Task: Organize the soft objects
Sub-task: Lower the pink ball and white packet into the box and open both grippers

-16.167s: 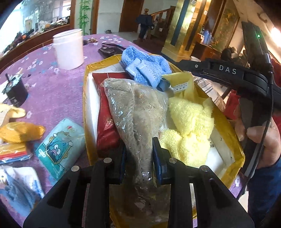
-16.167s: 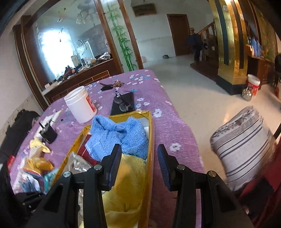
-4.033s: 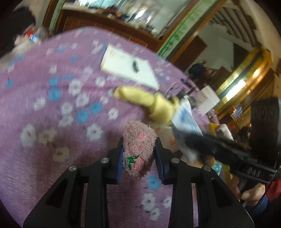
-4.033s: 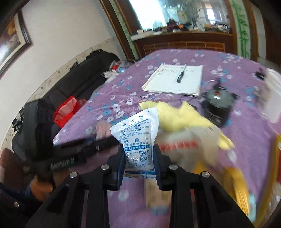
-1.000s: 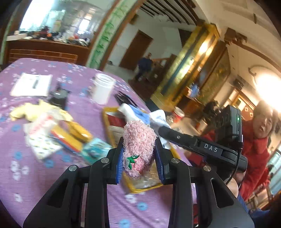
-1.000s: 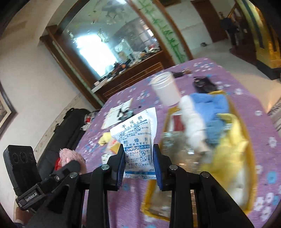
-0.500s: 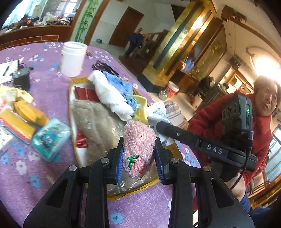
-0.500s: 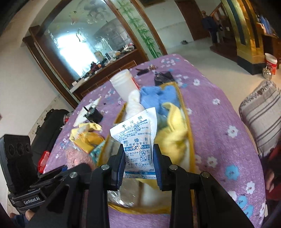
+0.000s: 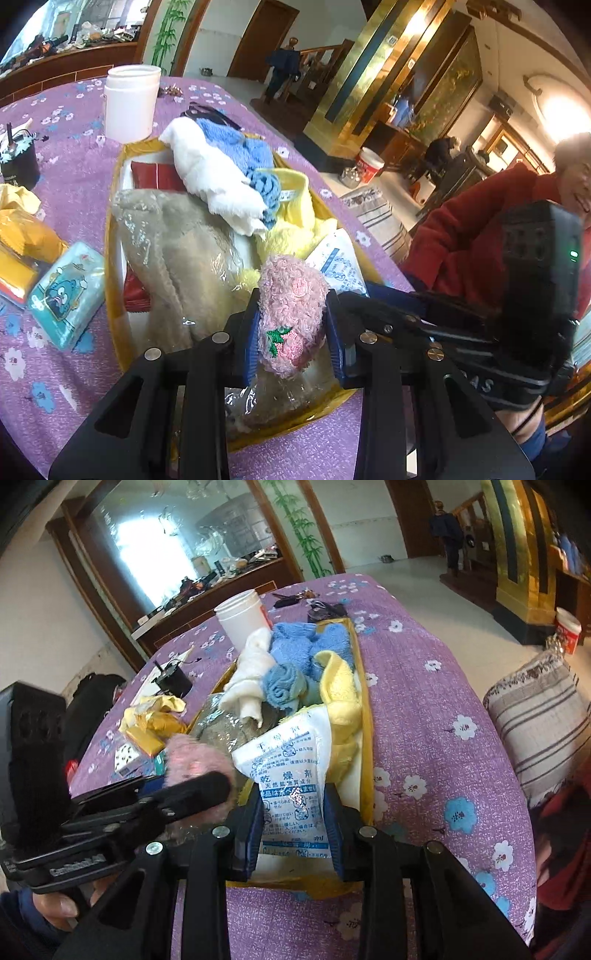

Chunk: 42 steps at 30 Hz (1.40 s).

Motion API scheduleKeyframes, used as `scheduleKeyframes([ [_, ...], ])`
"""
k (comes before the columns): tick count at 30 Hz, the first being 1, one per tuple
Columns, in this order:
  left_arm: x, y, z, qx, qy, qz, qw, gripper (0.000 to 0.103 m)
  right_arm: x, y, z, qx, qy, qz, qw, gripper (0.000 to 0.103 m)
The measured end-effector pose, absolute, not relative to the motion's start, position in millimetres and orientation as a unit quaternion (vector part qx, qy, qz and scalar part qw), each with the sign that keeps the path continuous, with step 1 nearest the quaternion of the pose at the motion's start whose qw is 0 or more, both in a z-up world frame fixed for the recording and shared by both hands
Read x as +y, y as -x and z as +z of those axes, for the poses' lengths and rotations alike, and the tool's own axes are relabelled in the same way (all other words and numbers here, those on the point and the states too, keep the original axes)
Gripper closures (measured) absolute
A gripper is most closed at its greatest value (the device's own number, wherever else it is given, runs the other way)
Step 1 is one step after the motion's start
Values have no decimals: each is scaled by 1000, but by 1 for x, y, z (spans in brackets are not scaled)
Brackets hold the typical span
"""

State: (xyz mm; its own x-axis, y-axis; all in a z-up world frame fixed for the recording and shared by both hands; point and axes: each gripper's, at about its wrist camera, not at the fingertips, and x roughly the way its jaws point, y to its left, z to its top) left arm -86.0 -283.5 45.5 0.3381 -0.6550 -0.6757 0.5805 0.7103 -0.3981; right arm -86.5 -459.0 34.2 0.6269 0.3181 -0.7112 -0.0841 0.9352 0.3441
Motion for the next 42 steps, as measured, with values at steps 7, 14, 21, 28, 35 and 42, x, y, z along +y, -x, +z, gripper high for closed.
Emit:
scheduleKeyframes([
  [7,-283,88,42,432,36,-365,824,67,-463,92,35,405,-134,113,897,69],
  [14,-282,92,48,428,33,-342,836,49,-474,95,41,371,-161,135,905,63],
  [21,-290,100,63,415,29,-314,853,47,-485,97,49,326,-204,178,906,63],
  [28,-288,101,80,413,48,-314,853,47,-489,103,65,311,-207,196,906,62],
  [35,-246,96,98,402,90,-335,847,47,-481,116,84,304,-197,191,912,62],
  [42,-167,100,96,392,118,-323,853,47,-451,125,78,294,-205,191,914,55],
])
